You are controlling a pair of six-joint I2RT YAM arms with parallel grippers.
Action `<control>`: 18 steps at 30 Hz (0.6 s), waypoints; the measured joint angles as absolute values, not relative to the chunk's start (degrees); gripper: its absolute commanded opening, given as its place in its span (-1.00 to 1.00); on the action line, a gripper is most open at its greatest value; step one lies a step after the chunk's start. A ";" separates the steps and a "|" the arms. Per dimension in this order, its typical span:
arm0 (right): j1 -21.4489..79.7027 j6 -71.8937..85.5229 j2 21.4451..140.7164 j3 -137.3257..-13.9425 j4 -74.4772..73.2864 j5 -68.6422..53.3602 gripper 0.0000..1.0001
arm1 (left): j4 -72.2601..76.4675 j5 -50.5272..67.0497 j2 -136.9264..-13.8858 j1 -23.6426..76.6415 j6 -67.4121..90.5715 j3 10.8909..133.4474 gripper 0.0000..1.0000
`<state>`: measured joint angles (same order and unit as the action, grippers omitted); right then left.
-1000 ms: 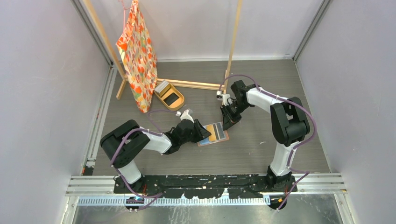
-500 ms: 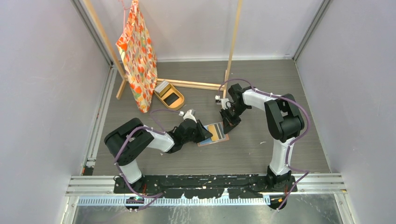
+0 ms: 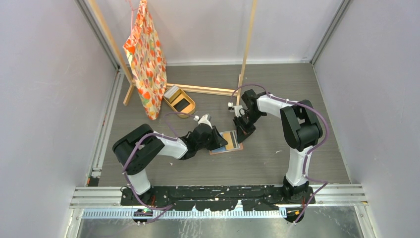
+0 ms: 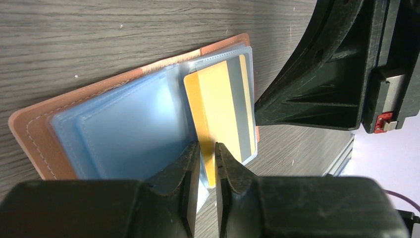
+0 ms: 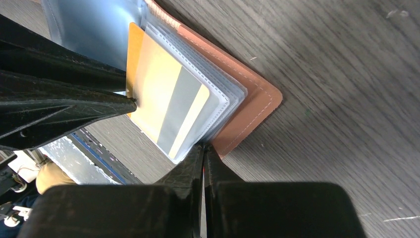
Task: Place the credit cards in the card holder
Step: Insert the credit card into the card holder.
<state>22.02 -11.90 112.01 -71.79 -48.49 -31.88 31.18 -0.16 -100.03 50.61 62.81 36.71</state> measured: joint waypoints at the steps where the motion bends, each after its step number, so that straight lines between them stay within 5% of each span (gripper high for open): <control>1: 22.00 -11.92 112.03 -71.79 -48.56 -31.79 -0.86 | 30.63 0.03 -100.03 50.61 62.43 37.06 -0.57; 18: 21.58 -12.34 112.01 -72.12 -48.82 -31.55 -0.83 | 18.48 -1.08 -94.61 51.00 54.46 40.12 -0.33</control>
